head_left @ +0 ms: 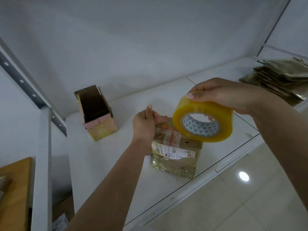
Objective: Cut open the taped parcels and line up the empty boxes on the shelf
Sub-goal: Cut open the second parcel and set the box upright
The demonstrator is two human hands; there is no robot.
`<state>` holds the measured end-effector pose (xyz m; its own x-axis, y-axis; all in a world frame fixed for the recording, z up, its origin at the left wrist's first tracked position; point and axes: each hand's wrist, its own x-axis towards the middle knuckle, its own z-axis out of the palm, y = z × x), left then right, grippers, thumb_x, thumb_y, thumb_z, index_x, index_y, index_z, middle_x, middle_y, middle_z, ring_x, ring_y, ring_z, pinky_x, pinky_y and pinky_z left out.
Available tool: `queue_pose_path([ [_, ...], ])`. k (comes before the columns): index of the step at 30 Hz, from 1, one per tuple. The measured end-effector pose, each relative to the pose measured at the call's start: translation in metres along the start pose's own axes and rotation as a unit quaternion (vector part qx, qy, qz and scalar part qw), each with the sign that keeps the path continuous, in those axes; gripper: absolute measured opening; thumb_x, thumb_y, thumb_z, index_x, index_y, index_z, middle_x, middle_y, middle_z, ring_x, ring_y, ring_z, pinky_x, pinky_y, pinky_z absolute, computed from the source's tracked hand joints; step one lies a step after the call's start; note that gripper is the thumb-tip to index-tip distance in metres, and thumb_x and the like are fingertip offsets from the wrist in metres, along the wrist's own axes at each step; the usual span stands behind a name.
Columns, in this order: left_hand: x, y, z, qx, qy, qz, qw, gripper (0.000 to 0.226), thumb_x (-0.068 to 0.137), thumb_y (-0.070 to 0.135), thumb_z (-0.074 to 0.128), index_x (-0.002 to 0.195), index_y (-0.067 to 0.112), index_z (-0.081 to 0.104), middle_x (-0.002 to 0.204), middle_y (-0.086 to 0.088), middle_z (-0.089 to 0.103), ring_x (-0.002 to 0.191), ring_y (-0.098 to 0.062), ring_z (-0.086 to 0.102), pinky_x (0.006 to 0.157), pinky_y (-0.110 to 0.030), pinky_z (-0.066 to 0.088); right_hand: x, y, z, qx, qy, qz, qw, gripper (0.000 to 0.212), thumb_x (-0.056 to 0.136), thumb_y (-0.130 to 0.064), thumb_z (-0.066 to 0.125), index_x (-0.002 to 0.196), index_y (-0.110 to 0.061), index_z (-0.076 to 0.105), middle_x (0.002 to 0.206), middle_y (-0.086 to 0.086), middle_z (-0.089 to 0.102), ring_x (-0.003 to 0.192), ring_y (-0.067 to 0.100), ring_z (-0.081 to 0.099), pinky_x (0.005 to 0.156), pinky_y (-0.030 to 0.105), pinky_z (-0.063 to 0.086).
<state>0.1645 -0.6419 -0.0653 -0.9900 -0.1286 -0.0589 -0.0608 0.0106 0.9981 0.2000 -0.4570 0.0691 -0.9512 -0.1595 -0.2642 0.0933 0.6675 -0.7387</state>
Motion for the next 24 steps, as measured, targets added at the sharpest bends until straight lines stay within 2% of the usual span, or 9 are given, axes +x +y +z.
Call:
queue_pose_path([
  [2, 0.003, 0.002, -0.002, -0.005, -0.005, -0.014, 1.000, 0.049, 0.107, 0.031, 0.035, 0.065, 0.013, 0.052, 0.061, -0.004, 0.072, 0.053, -0.008, 0.064, 0.053, -0.019, 0.048, 0.001, -0.003, 0.004, -0.019, 0.013, 0.000, 1.000, 0.060, 0.059, -0.065, 0.061, 0.101, -0.024, 0.073, 0.088, 0.001, 0.076, 0.080, 0.027, 0.074, 0.077, 0.043, 0.060],
  [5, 0.012, 0.003, -0.010, 0.035, -0.023, 0.039, 0.998, 0.051, 0.106, 0.030, 0.037, 0.062, 0.014, 0.055, 0.063, -0.009, 0.072, 0.063, -0.013, 0.069, 0.069, -0.024, 0.054, 0.002, -0.004, 0.008, -0.025, 0.032, 0.008, 0.999, 0.046, 0.073, -0.061, 0.065, 0.100, -0.025, 0.074, 0.086, -0.001, 0.075, 0.072, 0.022, 0.073, 0.076, 0.041, 0.060],
  [7, 0.015, 0.006, -0.021, 0.193, -0.003, 0.127, 0.973, 0.051, 0.106, 0.030, 0.035, 0.060, 0.019, 0.054, 0.052, 0.001, 0.064, 0.053, -0.001, 0.061, 0.065, -0.012, 0.045, 0.002, -0.005, 0.009, -0.042, 0.038, 0.011, 0.998, 0.041, 0.079, -0.059, 0.065, 0.102, -0.026, 0.074, 0.090, -0.002, 0.075, 0.076, 0.019, 0.072, 0.080, 0.041, 0.059],
  [9, 0.020, 0.010, -0.035, 0.321, 0.017, 0.174, 0.931, 0.048, 0.106, 0.032, 0.035, 0.061, 0.024, 0.051, 0.052, 0.007, 0.059, 0.052, -0.003, 0.059, 0.065, -0.018, 0.046, 0.001, -0.008, 0.012, -0.061, 0.043, 0.014, 0.997, 0.042, 0.080, -0.061, 0.064, 0.101, -0.026, 0.074, 0.091, -0.003, 0.074, 0.078, 0.017, 0.070, 0.082, 0.041, 0.058],
  [12, 0.031, 0.010, -0.049, 0.384, 0.008, 0.162, 0.909, 0.046, 0.105, 0.035, 0.037, 0.063, 0.023, 0.051, 0.059, -0.001, 0.063, 0.062, -0.019, 0.065, 0.075, -0.036, 0.054, 0.003, -0.015, 0.018, -0.100, 0.056, 0.009, 0.993, 0.044, 0.081, -0.062, 0.063, 0.099, -0.023, 0.075, 0.090, -0.004, 0.073, 0.075, 0.013, 0.068, 0.074, 0.033, 0.057],
  [14, 0.034, 0.006, -0.054, 0.414, -0.001, 0.141, 0.899, 0.048, 0.105, 0.038, 0.035, 0.063, 0.022, 0.052, 0.059, -0.003, 0.065, 0.065, -0.021, 0.065, 0.077, -0.040, 0.054, 0.007, -0.020, 0.024, -0.147, 0.075, 0.005, 0.986, 0.048, 0.081, -0.064, 0.063, 0.103, -0.023, 0.071, 0.092, -0.007, 0.065, 0.077, 0.007, 0.059, 0.064, 0.026, 0.049],
  [17, 0.032, -0.008, -0.059, 0.452, -0.024, 0.123, 0.883, 0.052, 0.105, 0.042, 0.030, 0.062, 0.025, 0.053, 0.056, 0.001, 0.064, 0.066, -0.018, 0.063, 0.078, -0.040, 0.052, 0.010, -0.028, 0.034, -0.193, 0.087, 0.002, 0.977, 0.050, 0.079, -0.065, 0.065, 0.102, -0.022, 0.068, 0.090, -0.011, 0.056, 0.075, 0.002, 0.050, 0.059, 0.022, 0.040],
  [20, 0.026, -0.023, -0.058, 0.484, -0.038, 0.117, 0.866, 0.052, 0.106, 0.041, 0.029, 0.063, 0.025, 0.054, 0.057, 0.002, 0.065, 0.064, -0.012, 0.061, 0.076, -0.032, 0.048, 0.010, -0.031, 0.040, -0.210, 0.088, -0.012, 0.974, 0.052, 0.077, -0.066, 0.066, 0.099, -0.019, 0.070, 0.092, -0.006, 0.059, 0.074, 0.003, 0.050, 0.060, 0.021, 0.042],
  [24, 0.017, -0.040, -0.046, 0.456, -0.048, 0.085, 0.885, 0.054, 0.105, 0.044, 0.025, 0.067, 0.022, 0.056, 0.060, 0.000, 0.065, 0.066, -0.016, 0.061, 0.068, -0.031, 0.045, 0.008, -0.029, 0.042, -0.189, 0.093, -0.025, 0.977, 0.048, 0.077, -0.064, 0.068, 0.095, -0.019, 0.073, 0.089, -0.007, 0.065, 0.078, 0.005, 0.057, 0.071, 0.029, 0.050],
])
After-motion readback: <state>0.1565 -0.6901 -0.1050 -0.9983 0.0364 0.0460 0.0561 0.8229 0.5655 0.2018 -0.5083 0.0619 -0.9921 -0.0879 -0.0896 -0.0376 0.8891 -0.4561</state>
